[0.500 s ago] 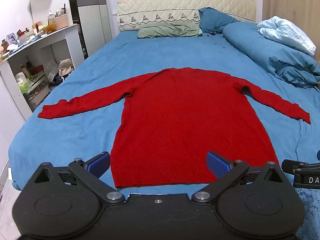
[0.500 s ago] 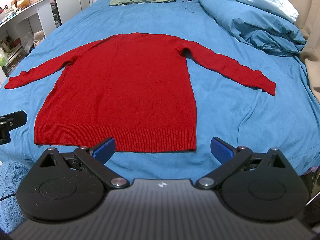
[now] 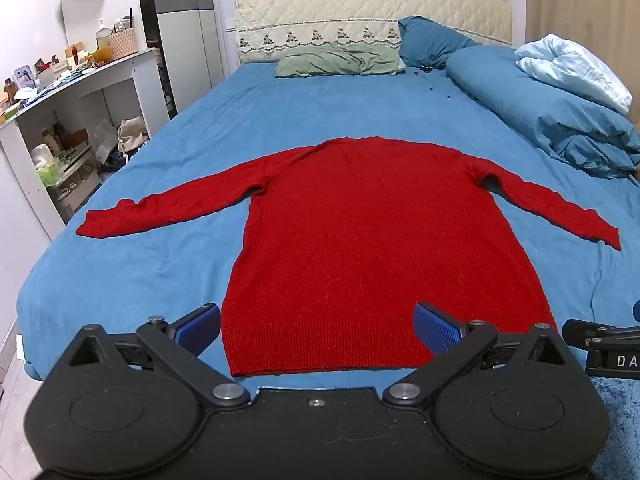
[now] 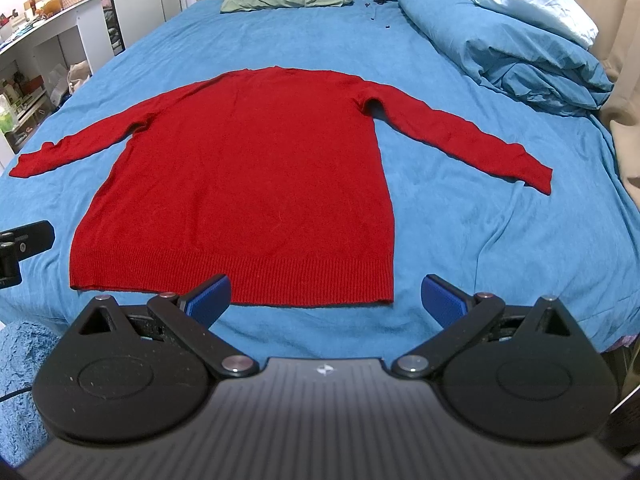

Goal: Fold small clothes

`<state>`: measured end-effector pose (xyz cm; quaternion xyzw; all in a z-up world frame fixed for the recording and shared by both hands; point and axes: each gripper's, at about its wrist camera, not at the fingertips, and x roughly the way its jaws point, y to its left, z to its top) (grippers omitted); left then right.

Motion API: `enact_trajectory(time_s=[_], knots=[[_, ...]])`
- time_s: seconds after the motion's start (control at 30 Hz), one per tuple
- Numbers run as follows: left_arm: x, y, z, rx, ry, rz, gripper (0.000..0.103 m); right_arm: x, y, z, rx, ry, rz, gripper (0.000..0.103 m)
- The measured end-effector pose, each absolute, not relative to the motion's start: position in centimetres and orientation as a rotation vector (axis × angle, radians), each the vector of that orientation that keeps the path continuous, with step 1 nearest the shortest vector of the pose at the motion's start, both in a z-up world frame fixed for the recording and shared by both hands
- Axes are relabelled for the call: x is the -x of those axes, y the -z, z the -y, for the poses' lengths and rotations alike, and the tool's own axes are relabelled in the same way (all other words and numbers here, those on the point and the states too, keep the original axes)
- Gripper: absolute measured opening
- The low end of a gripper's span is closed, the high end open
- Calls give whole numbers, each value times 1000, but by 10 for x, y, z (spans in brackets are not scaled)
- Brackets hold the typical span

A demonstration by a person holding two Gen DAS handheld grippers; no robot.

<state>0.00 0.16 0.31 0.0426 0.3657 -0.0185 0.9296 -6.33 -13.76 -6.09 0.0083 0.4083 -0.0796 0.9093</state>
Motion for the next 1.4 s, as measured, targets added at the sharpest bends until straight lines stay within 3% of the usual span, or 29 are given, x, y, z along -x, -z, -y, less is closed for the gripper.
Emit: enact_trajectory(time_s=[1.1, 1.4], knots=[[0, -15, 4, -92, 28, -741, 103, 65, 53, 136, -24, 162, -828, 103], [-64, -73, 35, -89, 129, -590, 103, 46, 9, 182, -79, 222, -695, 103]])
